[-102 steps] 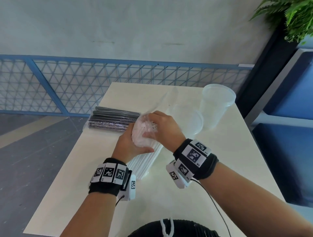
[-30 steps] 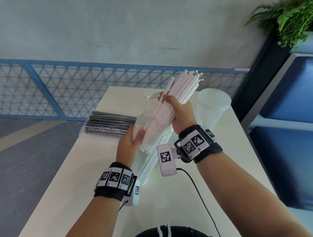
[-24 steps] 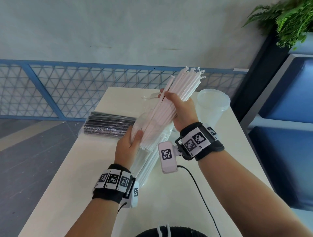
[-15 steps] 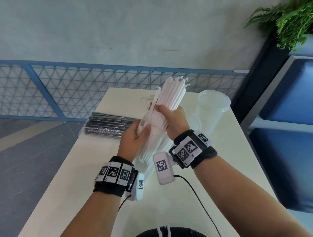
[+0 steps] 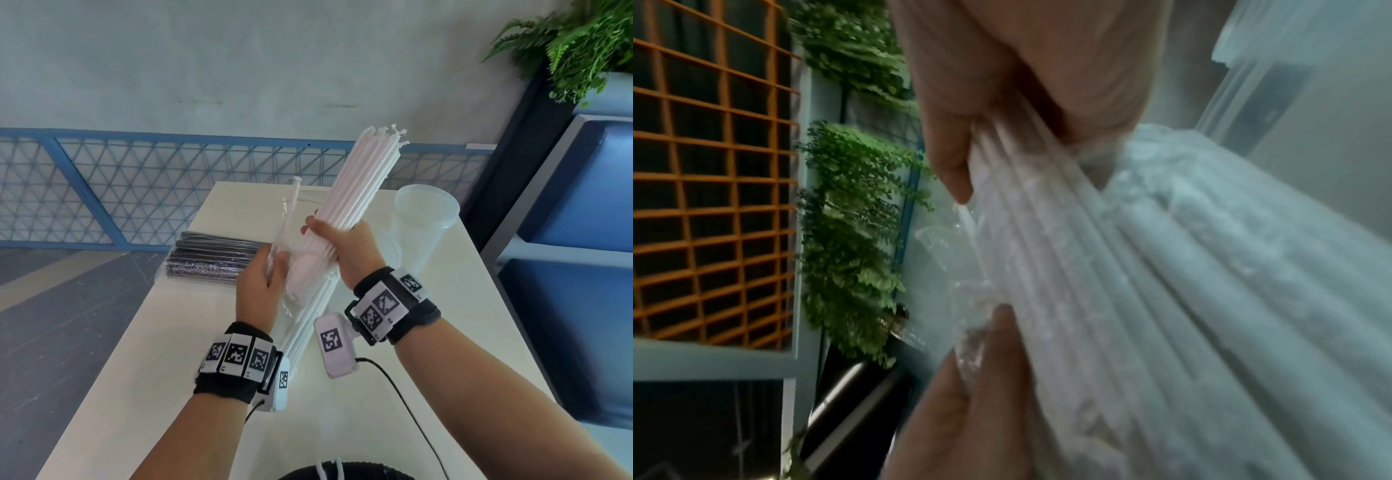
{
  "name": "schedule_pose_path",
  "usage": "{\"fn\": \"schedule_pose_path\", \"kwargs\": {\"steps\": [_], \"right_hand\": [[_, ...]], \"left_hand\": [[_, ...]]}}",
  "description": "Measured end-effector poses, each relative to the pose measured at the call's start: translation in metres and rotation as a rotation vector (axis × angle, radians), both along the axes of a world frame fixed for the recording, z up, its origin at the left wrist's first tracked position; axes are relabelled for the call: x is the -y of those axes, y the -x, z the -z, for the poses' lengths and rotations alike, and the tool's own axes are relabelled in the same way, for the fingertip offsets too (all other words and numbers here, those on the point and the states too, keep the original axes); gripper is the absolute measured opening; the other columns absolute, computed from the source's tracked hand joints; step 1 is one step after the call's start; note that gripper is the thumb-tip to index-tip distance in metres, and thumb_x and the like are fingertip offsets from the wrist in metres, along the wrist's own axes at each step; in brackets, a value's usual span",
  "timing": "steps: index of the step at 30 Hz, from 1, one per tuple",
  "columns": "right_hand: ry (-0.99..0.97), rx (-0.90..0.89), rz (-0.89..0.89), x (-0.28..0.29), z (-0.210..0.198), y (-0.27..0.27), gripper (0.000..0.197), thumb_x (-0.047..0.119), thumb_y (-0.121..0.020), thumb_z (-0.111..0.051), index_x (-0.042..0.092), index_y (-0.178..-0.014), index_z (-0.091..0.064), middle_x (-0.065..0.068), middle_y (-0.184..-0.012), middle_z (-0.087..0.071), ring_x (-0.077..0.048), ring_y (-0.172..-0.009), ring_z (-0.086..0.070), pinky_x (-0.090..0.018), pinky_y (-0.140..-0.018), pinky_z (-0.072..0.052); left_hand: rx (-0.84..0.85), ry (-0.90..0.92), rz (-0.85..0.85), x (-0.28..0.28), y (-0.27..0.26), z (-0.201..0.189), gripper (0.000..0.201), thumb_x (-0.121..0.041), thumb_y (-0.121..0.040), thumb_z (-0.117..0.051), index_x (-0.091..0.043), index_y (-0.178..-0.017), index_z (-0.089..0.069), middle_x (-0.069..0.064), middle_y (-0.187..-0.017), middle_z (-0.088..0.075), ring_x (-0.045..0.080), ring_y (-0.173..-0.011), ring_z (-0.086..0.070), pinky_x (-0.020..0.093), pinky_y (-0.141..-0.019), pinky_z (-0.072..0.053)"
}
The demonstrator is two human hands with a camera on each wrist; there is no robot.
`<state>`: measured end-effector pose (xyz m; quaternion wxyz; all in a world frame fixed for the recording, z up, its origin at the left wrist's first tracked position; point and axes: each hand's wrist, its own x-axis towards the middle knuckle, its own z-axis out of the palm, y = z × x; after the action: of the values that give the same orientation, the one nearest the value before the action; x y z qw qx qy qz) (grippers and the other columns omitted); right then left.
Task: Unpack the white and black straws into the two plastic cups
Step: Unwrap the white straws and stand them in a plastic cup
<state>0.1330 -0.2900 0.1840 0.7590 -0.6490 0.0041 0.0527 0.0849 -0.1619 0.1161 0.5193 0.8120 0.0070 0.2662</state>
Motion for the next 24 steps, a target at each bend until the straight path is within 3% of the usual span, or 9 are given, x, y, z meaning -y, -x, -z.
{"fn": "schedule_pose_path", "kwargs": {"steps": [2, 4, 7, 9, 13, 16, 20, 24], "right_hand": [[-0.072, 0.039, 0.082, 0.004, -0.006, -0.001, 0.009, 0.006, -0.077, -0.068, 0.000, -0.082, -0.063, -0.012, -0.082, -0.066, -0.022, -0.076, -0.063, -0.029, -0.069, -0.055], [-0.159, 0.062, 0.180, 0.014, -0.019, -0.008, 0.010, 0.004, -0.079, -0.064, 0.008, -0.070, -0.060, -0.009, -0.078, -0.061, -0.022, -0.075, -0.058, -0.035, -0.072, -0.052], [-0.220, 0.119, 0.286, 0.031, -0.037, -0.022, 0.015, 0.003, -0.079, -0.062, 0.011, -0.067, -0.058, -0.007, -0.072, -0.058, -0.023, -0.071, -0.056, -0.039, -0.071, -0.049], [-0.238, 0.154, 0.319, 0.040, -0.044, -0.029, 0.013, 0.003, -0.079, -0.061, 0.009, -0.069, -0.057, -0.007, -0.070, -0.059, -0.023, -0.069, -0.057, -0.037, -0.070, -0.050], [-0.174, 0.155, 0.408, 0.051, -0.051, -0.040, 0.005, 0.008, -0.081, -0.061, 0.004, -0.081, -0.058, -0.003, -0.069, -0.059, -0.015, -0.059, -0.056, -0.026, -0.058, -0.049], [-0.149, 0.186, 0.465, 0.060, -0.056, -0.041, 0.007, 0.007, -0.079, -0.060, 0.002, -0.082, -0.057, -0.001, -0.064, -0.055, -0.009, -0.052, -0.054, -0.021, -0.051, -0.045], [-0.013, 0.270, 0.533, 0.067, -0.053, -0.040, 0.019, 0.013, -0.072, -0.063, -0.001, -0.086, -0.059, -0.003, -0.068, -0.054, -0.015, -0.060, -0.053, -0.020, -0.049, -0.043], [0.204, 0.208, 0.453, 0.056, -0.017, -0.042, 0.031, 0.019, -0.077, -0.067, 0.005, -0.102, -0.055, 0.002, -0.077, -0.054, -0.012, -0.069, -0.054, -0.020, -0.056, -0.042]], "left_hand": [[0.007, -0.039, -0.023, 0.000, -0.001, 0.000, 0.018, -0.028, -0.095, -0.045, -0.016, -0.094, -0.058, -0.011, -0.067, -0.056, -0.002, -0.057, -0.052, 0.010, -0.053, -0.038], [0.008, -0.095, -0.074, -0.002, -0.003, 0.001, 0.028, -0.030, -0.096, -0.043, -0.008, -0.097, -0.059, -0.006, -0.060, -0.049, 0.005, -0.051, -0.045, 0.013, -0.050, -0.035], [-0.004, -0.093, -0.118, -0.004, -0.008, -0.001, 0.029, -0.028, -0.097, -0.041, -0.004, -0.092, -0.055, -0.007, -0.059, -0.044, 0.006, -0.052, -0.043, 0.012, -0.051, -0.036], [-0.006, -0.104, -0.132, -0.004, -0.011, -0.002, 0.026, -0.025, -0.097, -0.041, -0.005, -0.090, -0.055, -0.003, -0.060, -0.048, 0.007, -0.053, -0.044, 0.011, -0.053, -0.036], [-0.002, -0.104, -0.141, -0.002, -0.017, -0.002, 0.025, -0.023, -0.098, -0.041, -0.005, -0.089, -0.056, 0.016, -0.068, -0.058, 0.022, -0.056, -0.049, 0.014, -0.052, -0.035], [-0.016, -0.104, -0.148, -0.003, -0.018, -0.002, 0.025, -0.025, -0.098, -0.040, -0.007, -0.087, -0.054, 0.012, -0.065, -0.054, 0.016, -0.053, -0.044, 0.014, -0.050, -0.034], [-0.039, -0.059, -0.182, -0.006, -0.020, 0.000, 0.028, -0.028, -0.098, -0.039, -0.006, -0.089, -0.055, -0.004, -0.059, -0.045, 0.010, -0.050, -0.041, 0.015, -0.048, -0.033], [0.007, -0.007, -0.130, -0.001, -0.017, -0.003, 0.029, -0.029, -0.097, -0.042, -0.005, -0.089, -0.056, 0.002, -0.061, -0.049, 0.010, -0.051, -0.041, 0.013, -0.049, -0.035]]}}
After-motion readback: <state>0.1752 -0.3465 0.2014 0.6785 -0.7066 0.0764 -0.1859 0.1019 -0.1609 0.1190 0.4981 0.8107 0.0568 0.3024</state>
